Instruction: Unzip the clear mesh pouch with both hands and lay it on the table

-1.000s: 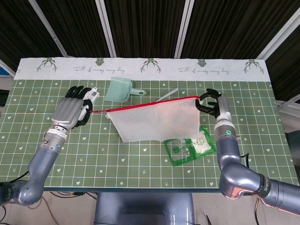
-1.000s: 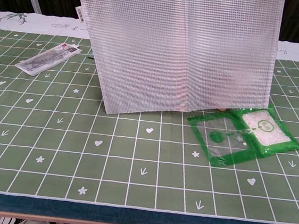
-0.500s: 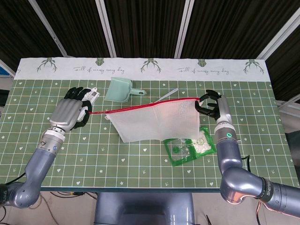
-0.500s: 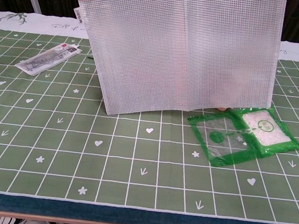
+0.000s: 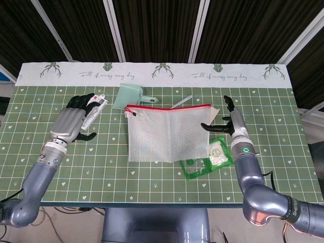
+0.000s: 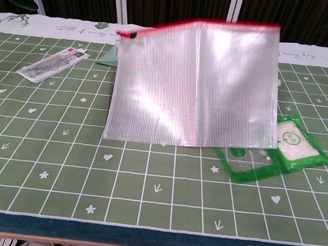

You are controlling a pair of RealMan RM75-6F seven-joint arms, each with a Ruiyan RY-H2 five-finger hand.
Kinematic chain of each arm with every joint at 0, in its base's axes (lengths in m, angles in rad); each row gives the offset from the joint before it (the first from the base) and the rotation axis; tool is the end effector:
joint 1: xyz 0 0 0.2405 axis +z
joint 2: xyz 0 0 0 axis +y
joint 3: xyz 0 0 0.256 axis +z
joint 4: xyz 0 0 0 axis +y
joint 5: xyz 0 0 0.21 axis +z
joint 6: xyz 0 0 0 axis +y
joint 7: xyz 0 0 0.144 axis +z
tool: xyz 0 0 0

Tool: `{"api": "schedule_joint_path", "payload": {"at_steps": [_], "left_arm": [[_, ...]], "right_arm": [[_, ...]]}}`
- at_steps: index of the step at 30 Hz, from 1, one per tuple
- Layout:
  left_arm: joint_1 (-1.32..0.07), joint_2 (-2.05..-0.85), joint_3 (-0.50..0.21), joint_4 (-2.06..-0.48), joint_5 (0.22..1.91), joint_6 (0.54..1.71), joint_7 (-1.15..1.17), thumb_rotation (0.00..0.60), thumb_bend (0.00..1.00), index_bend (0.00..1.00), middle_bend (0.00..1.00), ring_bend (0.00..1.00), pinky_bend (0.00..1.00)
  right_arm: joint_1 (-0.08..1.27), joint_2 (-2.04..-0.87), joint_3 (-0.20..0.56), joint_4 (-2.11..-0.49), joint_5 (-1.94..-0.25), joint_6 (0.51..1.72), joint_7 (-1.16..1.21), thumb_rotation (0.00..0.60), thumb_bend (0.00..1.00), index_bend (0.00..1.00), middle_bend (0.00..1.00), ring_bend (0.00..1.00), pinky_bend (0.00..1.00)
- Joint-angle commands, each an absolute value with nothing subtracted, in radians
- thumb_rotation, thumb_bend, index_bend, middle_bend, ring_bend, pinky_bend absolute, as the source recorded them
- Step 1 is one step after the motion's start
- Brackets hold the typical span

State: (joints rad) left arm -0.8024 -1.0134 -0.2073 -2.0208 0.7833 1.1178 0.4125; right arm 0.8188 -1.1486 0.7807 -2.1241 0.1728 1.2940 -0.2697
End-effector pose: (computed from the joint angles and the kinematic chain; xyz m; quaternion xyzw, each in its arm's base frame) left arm -0.1190 0.3364 0.1355 -0.6781 -0.4026 -0.3801 0.4834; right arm -0.0778 -0.3509 0.1400 0.3110 -0.7465 0.4435 0.3864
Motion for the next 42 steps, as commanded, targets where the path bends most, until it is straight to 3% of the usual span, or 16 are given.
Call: {"api": "schedule_joint_path", "payload": {"at_steps": [1,6,12,16,22,28,33,38,42], "left_arm": [[-0.792,-1.009,-0.209,-2.027,0.798,1.127,0.401,0.6,0.15,0.11,0.0,0.0,0.0],[-0.765,-1.0,-0.198,-2.047,0.835,1.136,0.378,0.6,0.15,0.11,0.0,0.0,0.0],[-0.696,-0.997,-0.147,-2.072,0.954,1.182,0.349,0.6,0.15,0.11,0.0,0.0,0.0],[-0.611,-1.008,-0.083,-2.064,1.091,1.251,0.317,0.6,0.13,0.1,0.0,0.0,0.0],[-0.448,-1.058,0.044,-1.952,1.312,1.39,0.246,0.6,0.11,0.05,0.0,0.0,0.0],[-0.329,-1.073,0.122,-1.812,1.421,1.463,0.126,0.6,0.11,0.04,0.0,0.0,0.0],[-0.265,-1.081,0.135,-1.722,1.447,1.525,0.08,0.6,0.11,0.03,0.0,0.0,0.0],[-0.201,-1.106,0.119,-1.644,1.463,1.599,-0.04,0.6,0.11,0.03,0.0,0.0,0.0],[-0.191,-1.133,0.107,-1.594,1.487,1.595,-0.029,0.6,0.11,0.03,0.0,0.0,0.0]], "right_arm": [[0.813,-1.133,0.757,-2.134,0.152,1.278,-0.284,0.6,0.18,0.0,0.0,0.0,0.21],[0.784,-1.1,0.725,-2.162,0.12,1.261,-0.279,0.6,0.18,0.0,0.0,0.0,0.21],[0.688,-1.033,0.612,-2.222,-0.014,1.227,-0.292,0.6,0.18,0.0,0.0,0.0,0.21],[0.58,-0.988,0.46,-2.239,-0.291,1.216,-0.321,0.6,0.16,0.0,0.0,0.0,0.21],[0.378,-0.973,0.215,-2.138,-0.893,1.287,-0.276,0.6,0.16,0.0,0.0,0.0,0.21],[0.229,-0.95,0.053,-1.96,-1.249,1.371,-0.158,0.6,0.16,0.0,0.0,0.0,0.21],[0.166,-0.95,0.001,-1.839,-1.377,1.444,-0.104,0.6,0.16,0.0,0.0,0.0,0.21],[0.081,-1.02,-0.021,-1.618,-1.507,1.609,-0.02,0.6,0.16,0.0,0.0,0.0,0.21],[0.066,-1.041,-0.008,-1.572,-1.474,1.594,0.037,0.6,0.16,0.0,0.0,0.0,0.21]]}}
